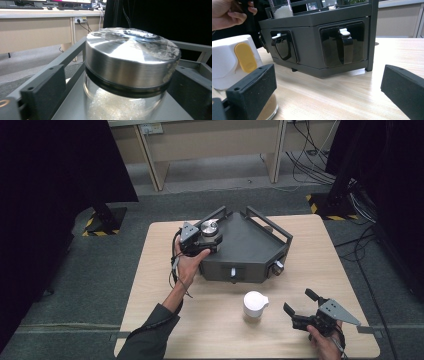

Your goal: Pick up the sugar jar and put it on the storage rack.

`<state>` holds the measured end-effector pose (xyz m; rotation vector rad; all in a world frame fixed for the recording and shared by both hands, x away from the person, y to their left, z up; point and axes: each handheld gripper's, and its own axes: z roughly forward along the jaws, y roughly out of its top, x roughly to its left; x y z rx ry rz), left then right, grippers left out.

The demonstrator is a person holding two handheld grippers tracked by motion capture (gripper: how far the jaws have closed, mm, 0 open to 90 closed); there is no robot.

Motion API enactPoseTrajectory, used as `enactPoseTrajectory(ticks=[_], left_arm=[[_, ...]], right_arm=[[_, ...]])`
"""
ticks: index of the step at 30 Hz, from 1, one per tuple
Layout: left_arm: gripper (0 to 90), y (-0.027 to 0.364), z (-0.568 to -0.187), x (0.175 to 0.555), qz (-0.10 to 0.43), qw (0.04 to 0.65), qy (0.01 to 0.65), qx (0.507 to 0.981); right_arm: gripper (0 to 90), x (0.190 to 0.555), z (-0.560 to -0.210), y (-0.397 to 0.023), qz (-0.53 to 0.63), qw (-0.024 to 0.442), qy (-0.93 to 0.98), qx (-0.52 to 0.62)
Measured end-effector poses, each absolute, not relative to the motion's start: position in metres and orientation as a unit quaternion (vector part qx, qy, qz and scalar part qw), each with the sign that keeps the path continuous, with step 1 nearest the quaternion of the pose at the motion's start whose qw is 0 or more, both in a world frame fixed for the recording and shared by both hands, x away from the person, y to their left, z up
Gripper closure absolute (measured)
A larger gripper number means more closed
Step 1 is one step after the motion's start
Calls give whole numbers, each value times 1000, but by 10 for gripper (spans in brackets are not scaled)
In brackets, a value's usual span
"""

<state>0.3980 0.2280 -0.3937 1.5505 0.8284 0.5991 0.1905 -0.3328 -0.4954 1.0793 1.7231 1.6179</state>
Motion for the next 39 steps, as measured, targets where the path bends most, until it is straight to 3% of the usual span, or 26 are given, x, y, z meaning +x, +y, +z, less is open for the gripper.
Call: enactPoseTrajectory(ticks=[39], left_arm=[[8,250,-398,336,246,616,328,673]], right_arm=[[3,191,-495,-332,599,268,639,400]])
